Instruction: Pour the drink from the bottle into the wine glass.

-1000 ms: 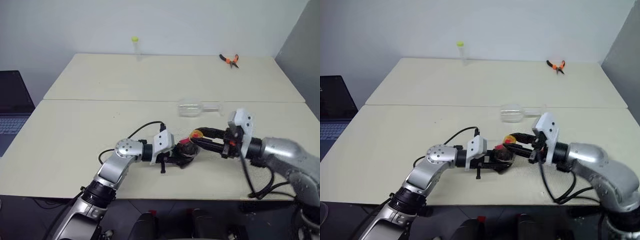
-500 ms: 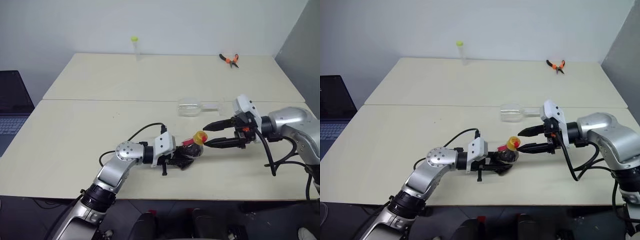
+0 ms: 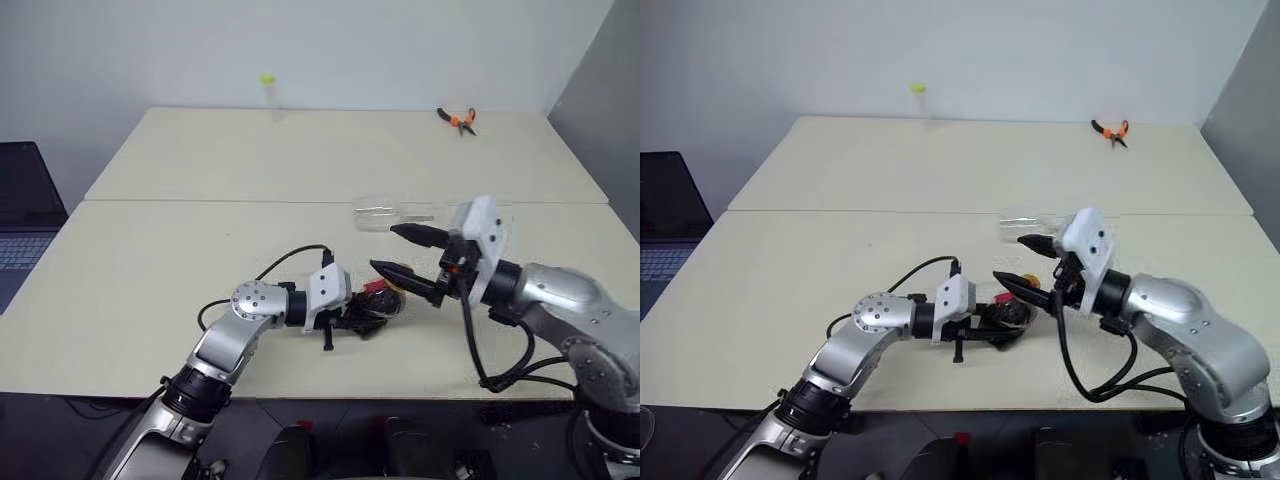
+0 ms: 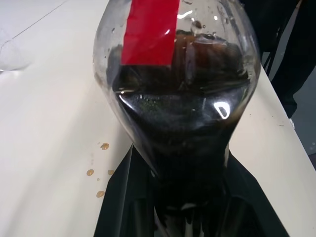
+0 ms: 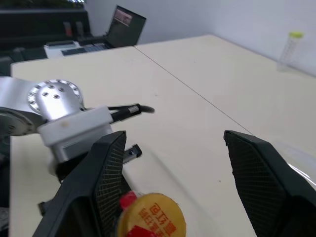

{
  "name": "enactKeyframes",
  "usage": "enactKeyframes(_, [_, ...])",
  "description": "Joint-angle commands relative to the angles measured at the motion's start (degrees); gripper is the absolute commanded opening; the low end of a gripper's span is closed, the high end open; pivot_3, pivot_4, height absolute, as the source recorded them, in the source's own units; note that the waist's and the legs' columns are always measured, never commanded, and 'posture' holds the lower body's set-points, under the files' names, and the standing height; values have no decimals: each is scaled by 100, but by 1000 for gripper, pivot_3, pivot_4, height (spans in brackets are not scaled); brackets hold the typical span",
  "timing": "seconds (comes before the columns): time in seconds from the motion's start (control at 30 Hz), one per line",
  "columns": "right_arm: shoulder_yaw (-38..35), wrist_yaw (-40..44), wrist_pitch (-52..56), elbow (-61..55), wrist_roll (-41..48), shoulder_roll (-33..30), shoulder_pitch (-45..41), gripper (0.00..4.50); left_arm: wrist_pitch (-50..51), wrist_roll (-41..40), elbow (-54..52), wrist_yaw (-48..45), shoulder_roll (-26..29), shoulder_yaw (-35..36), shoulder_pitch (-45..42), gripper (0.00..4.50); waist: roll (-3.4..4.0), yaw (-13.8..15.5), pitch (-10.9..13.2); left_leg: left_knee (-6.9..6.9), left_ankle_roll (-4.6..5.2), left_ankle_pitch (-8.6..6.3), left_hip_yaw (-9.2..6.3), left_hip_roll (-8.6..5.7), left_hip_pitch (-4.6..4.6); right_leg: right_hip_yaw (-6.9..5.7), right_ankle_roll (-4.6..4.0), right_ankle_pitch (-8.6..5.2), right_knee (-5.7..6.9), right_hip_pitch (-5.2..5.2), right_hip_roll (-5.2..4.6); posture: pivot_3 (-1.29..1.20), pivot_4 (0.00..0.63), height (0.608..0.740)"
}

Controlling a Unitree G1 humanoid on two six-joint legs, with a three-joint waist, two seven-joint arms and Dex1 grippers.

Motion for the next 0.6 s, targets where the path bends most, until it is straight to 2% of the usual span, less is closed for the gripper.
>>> enactKeyframes(0.03, [-88,-70,-182,-100,-236,-98,144,3367,-90,26,57,-74,28,-8,-95,846,0,-2,0,0,0,0,1,0,0,0,0,0,0,0,0,0,150,740])
enactKeyframes(0.27, [-642,189,-175,-86,90,-331,605,3367,-118,25,120,23,-4,80,-119,844,0,-3,0,0,1,0,2,0,1,1,0,0,0,2,1,0,150,740])
enactKeyframes(0.43, [-1555,507,317,-138,1603,-487,1021,3367,-150,32,170,140,-20,160,-106,843,-1,1,1,1,1,0,3,1,0,2,0,0,0,3,1,0,150,740])
enactKeyframes(0.6, [-1826,487,503,-279,2572,-715,1108,3367,-244,54,258,281,-51,226,-127,823,-1,-1,1,-2,2,-1,4,3,3,2,0,0,1,4,4,0,150,740])
